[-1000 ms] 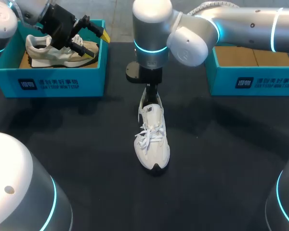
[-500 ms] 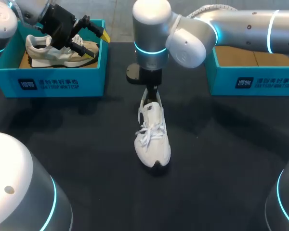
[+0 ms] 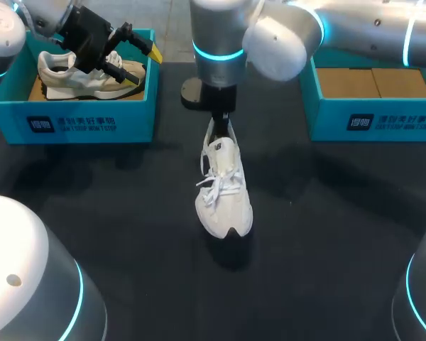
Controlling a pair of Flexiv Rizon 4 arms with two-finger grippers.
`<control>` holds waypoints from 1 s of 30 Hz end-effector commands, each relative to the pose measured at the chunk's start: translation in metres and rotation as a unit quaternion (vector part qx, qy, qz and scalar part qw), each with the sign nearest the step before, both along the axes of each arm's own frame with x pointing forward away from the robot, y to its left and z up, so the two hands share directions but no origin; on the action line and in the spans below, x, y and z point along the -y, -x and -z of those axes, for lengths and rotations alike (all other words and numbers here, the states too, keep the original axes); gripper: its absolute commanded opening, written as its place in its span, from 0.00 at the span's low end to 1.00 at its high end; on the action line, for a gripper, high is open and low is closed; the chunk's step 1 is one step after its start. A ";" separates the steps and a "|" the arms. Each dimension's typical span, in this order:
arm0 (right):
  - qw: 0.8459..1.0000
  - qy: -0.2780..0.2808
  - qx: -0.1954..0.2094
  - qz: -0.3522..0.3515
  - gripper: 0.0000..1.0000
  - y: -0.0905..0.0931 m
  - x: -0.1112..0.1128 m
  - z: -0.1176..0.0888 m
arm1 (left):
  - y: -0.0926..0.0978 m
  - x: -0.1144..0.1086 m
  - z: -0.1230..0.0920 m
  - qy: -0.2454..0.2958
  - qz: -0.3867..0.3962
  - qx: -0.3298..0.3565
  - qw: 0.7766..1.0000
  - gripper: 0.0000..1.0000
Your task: Take the shoe out of the shoebox, open the shoe tongue, remove and reinsert the insole, then place the shoe into the shoebox
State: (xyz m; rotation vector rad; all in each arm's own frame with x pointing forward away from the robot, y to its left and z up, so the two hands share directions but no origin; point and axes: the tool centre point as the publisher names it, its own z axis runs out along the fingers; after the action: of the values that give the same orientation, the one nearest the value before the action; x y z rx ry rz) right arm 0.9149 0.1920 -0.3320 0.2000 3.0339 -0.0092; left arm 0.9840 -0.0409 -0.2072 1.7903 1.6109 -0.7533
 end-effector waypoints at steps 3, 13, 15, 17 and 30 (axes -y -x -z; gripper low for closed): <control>1.000 -0.010 0.006 -0.003 0.00 0.021 0.008 -0.093 | 0.000 0.000 0.000 -0.001 0.000 0.000 1.000 1.00; 0.999 -0.043 0.016 -0.003 0.00 0.035 0.010 -0.183 | 0.000 0.000 0.000 -0.001 0.000 0.000 1.000 1.00; 0.999 -0.043 0.020 -0.007 0.00 0.036 0.012 -0.203 | 0.000 0.000 0.000 -0.001 0.000 0.000 1.000 1.00; 0.999 -0.045 0.023 -0.009 0.00 0.037 0.014 -0.213 | 0.000 0.000 0.000 -0.001 0.000 0.000 1.000 1.00; 0.998 -0.049 0.031 -0.031 0.00 0.037 0.015 -0.241 | 0.000 0.000 0.000 -0.001 0.000 0.000 1.000 1.00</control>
State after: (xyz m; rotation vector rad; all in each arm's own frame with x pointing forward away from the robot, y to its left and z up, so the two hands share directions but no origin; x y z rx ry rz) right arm 0.8794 0.1776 -0.0957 0.1113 2.9800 0.1506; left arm 0.9839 -0.0409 -0.2072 1.7904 1.6109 -0.7533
